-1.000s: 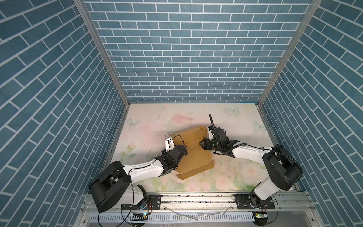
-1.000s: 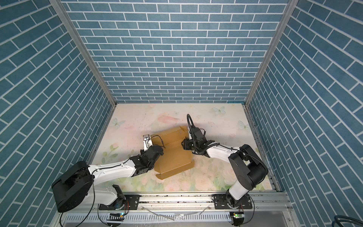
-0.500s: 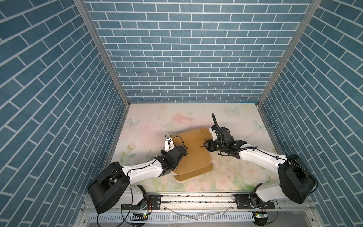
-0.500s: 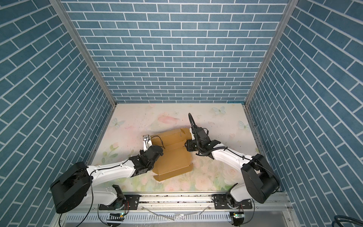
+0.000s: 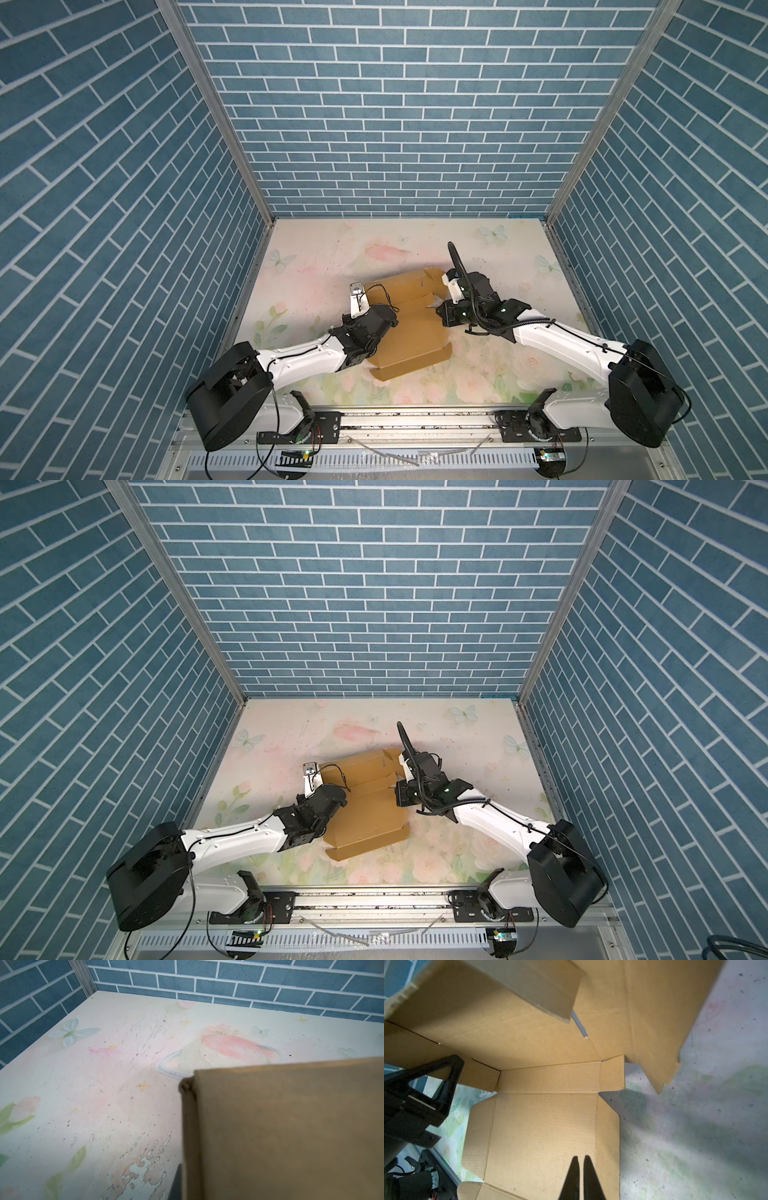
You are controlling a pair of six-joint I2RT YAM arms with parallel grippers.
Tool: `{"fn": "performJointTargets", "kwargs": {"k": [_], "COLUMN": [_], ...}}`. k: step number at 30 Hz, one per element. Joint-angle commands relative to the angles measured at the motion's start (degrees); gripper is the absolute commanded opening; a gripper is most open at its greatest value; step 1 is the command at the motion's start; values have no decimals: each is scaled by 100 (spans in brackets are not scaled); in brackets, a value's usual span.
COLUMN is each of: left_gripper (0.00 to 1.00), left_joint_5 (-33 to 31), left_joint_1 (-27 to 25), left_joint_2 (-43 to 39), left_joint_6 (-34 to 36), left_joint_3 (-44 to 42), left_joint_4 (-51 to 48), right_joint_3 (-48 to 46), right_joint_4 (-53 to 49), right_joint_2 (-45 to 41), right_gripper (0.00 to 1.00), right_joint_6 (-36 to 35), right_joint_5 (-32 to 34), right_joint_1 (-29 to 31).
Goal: Fold the paper box
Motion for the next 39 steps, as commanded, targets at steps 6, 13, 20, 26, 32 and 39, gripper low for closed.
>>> {"fn": "performJointTargets", "kwargs": {"k": [6, 13, 20, 26, 32, 39], "left_gripper": [3, 3, 3, 3, 3, 3], "left_joint_5": [-184, -201, -159, -149, -113, -156], "left_joint_1": [15, 23, 30, 30, 30, 30], "left_joint_2": [-200, -227, -332, -414, -326, -499], "left_joint_6": [-156, -252, -460, -472, -441, -443], "left_joint_3": [128, 112, 17, -2, 24, -94], "left_joint_4": [-279, -281, -327, -376, -406, -467], "right_joint_3": [-679, -1056, -1281, -1187, -724, 1], "right_joint_4": [364, 671, 1038, 923, -53, -926], "right_joint_2": [219, 386, 563, 640, -17, -565], "right_gripper": [6, 6, 5, 5, 12, 28], "right_joint_6": [275, 451, 584, 482, 57, -552], "right_joint_5": [-107, -113, -79, 201, 830, 1054], "right_joint_1": [81, 88, 99, 95, 65, -208]}}
